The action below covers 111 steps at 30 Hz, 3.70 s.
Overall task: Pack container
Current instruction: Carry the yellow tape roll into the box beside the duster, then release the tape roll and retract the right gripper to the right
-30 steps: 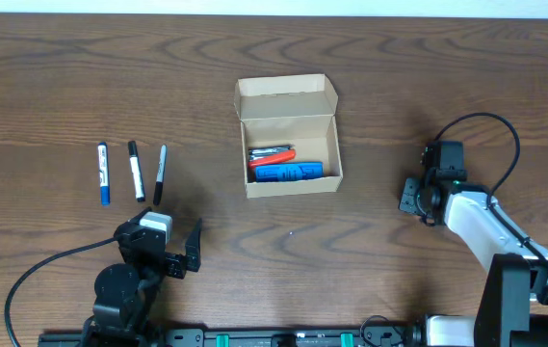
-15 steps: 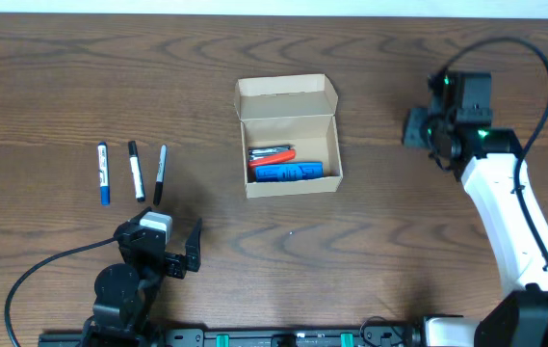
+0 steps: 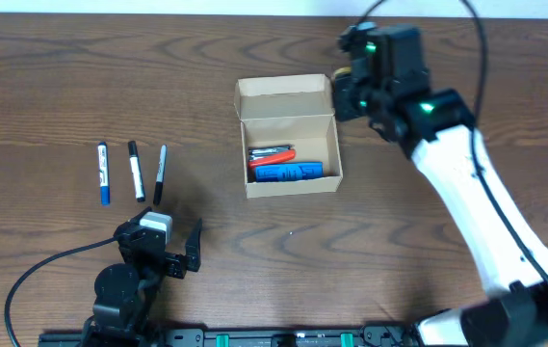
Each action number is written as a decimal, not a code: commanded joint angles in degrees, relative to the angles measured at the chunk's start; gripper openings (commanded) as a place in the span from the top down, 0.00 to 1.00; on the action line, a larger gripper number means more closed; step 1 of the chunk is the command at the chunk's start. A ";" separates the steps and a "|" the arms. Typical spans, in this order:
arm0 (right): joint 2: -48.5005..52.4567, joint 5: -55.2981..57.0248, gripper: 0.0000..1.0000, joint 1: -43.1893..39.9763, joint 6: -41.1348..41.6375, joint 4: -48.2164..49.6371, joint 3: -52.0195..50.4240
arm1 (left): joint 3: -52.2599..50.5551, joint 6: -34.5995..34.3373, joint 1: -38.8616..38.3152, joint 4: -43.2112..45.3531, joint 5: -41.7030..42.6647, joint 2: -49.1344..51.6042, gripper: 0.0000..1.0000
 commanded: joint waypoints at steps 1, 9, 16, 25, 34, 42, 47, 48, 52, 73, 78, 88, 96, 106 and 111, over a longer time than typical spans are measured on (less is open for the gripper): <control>5.35 -0.07 0.77 2.86 -2.03 -1.86 3.15 | -1.25 -0.20 -0.13 -0.17 -0.70 -0.37 0.04; 13.00 0.85 0.77 8.15 -1.75 -6.49 4.15 | -1.25 -0.20 -0.13 -0.17 -0.70 -0.37 0.05; 14.95 7.17 0.78 10.84 1.70 -11.98 4.11 | -1.25 -0.20 -0.13 -0.20 -0.70 -0.37 0.05; 15.43 9.44 0.80 10.75 5.66 -13.64 1.99 | -1.25 -0.20 -0.13 -0.17 -0.70 -0.37 0.05; 15.43 9.42 0.79 10.71 6.29 -9.66 -4.04 | -1.25 -0.22 -0.13 -0.17 -0.70 -0.37 0.05; 15.43 9.38 0.78 10.75 6.32 -7.80 -7.39 | -1.25 -0.20 -0.13 -0.20 -0.70 -0.37 0.05; 15.43 9.38 0.73 10.75 6.29 -7.65 -7.69 | -1.25 -0.20 -0.13 -0.20 -0.70 -0.37 0.05; 15.43 9.38 0.71 10.75 6.29 -7.65 -7.69 | -1.25 -0.20 -0.13 -0.20 -0.70 -0.37 0.05; 15.43 9.05 0.64 10.75 6.27 -7.65 -7.69 | -1.25 -0.20 -0.13 -0.17 -0.70 -0.37 0.05; 8.72 6.60 0.46 10.71 5.27 -12.02 2.84 | -1.25 -0.20 -0.13 -0.17 -0.70 -0.37 0.05; 4.70 5.90 0.47 10.58 4.50 -14.21 3.61 | -1.25 -0.20 -0.13 -0.20 -0.70 -0.37 0.05; -2.10 -4.13 0.42 0.83 -4.39 -20.57 3.58 | -1.25 -0.20 -0.13 -0.17 -0.70 -0.37 0.05; -5.97 -8.35 0.44 -6.54 -12.46 -30.77 3.58 | -1.25 -0.20 -0.13 -0.17 -0.70 -0.37 0.05; -19.50 -8.20 0.45 -6.78 -15.69 -31.82 -1.62 | -1.25 -0.20 -0.13 -0.17 -2.80 -0.37 0.04; -26.77 -8.02 0.44 -6.78 -16.06 -29.29 -11.56 | -1.25 -0.20 -0.13 -0.17 -2.80 -0.37 0.04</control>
